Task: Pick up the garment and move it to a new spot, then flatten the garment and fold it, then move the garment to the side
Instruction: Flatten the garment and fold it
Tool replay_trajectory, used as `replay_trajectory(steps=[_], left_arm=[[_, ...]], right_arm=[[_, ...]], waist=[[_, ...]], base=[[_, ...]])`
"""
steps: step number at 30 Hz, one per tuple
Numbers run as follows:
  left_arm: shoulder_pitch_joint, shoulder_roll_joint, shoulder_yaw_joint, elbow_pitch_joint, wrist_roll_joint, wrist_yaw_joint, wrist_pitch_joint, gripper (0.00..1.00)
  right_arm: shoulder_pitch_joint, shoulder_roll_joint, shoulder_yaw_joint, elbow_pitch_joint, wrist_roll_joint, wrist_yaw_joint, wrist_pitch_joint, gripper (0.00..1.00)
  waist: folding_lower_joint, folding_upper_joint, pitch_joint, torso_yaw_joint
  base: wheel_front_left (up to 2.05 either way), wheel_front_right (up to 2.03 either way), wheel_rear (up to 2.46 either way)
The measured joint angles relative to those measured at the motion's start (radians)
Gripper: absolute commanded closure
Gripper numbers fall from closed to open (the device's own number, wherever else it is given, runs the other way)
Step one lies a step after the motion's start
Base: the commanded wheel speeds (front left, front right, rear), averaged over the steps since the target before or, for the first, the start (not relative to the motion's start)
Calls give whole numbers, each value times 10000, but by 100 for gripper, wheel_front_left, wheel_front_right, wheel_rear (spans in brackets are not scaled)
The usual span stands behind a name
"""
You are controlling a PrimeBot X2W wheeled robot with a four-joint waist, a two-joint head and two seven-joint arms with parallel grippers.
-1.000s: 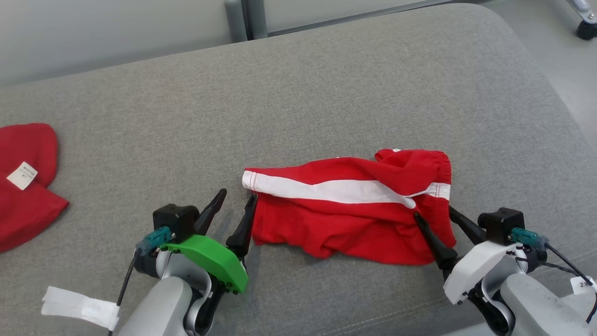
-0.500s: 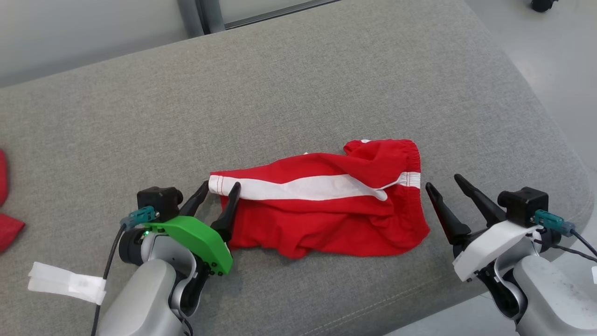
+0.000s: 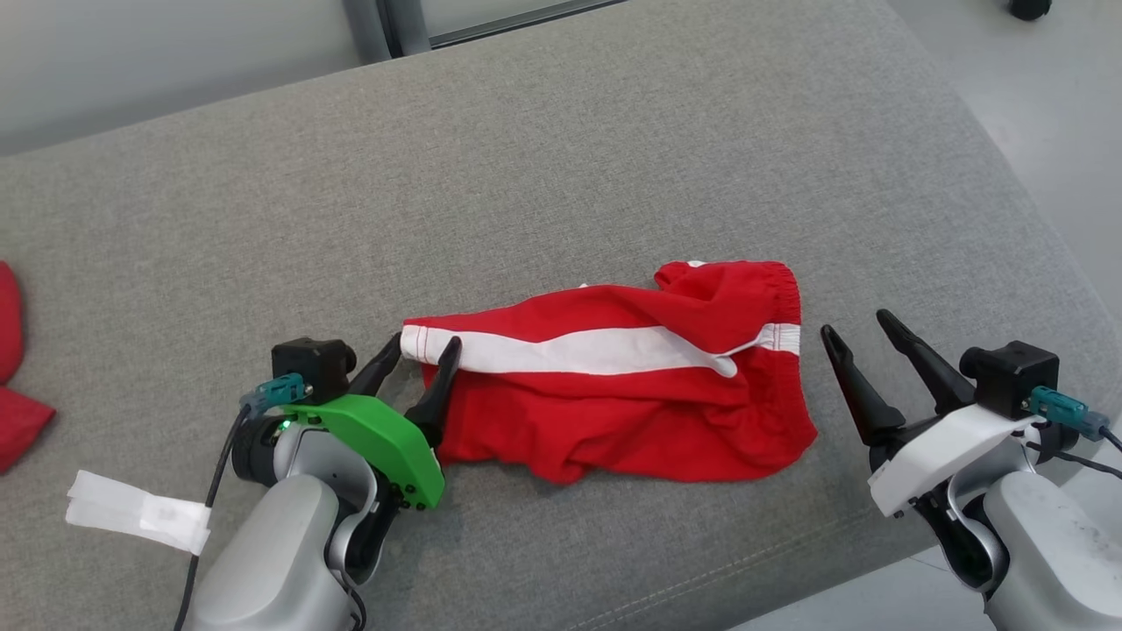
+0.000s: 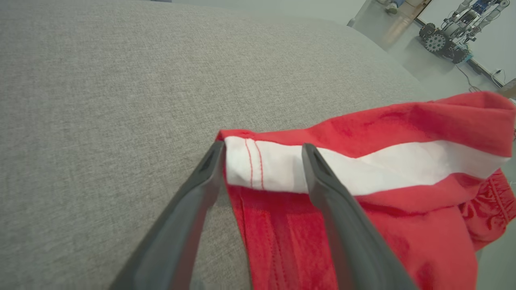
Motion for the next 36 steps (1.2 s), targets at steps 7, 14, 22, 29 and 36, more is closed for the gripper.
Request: replay_trajectory(steps=[7, 14, 22, 29, 36], left_arm=[[0, -23, -123, 100, -2, -77, 159, 48], [-156, -100, -251, 182, -10, -169, 161, 47], [-312, -196, -403, 316, -42, -245, 65, 100], [-546, -343, -518, 82, -38, -309, -274, 100], [-542, -353, -807, 2, -38, -359, -447, 100]], right_arm=[[7, 29, -29, -115, -146, 2, 0, 0], [7, 33, 23, -163, -251, 6, 0, 0], [-15, 107, 416, 146, -13, 92, 2, 0], [-184, -105, 418, 472, 491, 94, 151, 0], [-354, -291, 880, 721, 972, 94, 527, 16]], waist=[[0, 0, -72, 200], [0, 0, -81, 250], [0, 0, -46, 235], [0, 0, -12, 486], [0, 0, -12, 896]], base=[[0, 0, 0], [0, 0, 0], [0, 0, 0], [0, 0, 0], [0, 0, 0]])
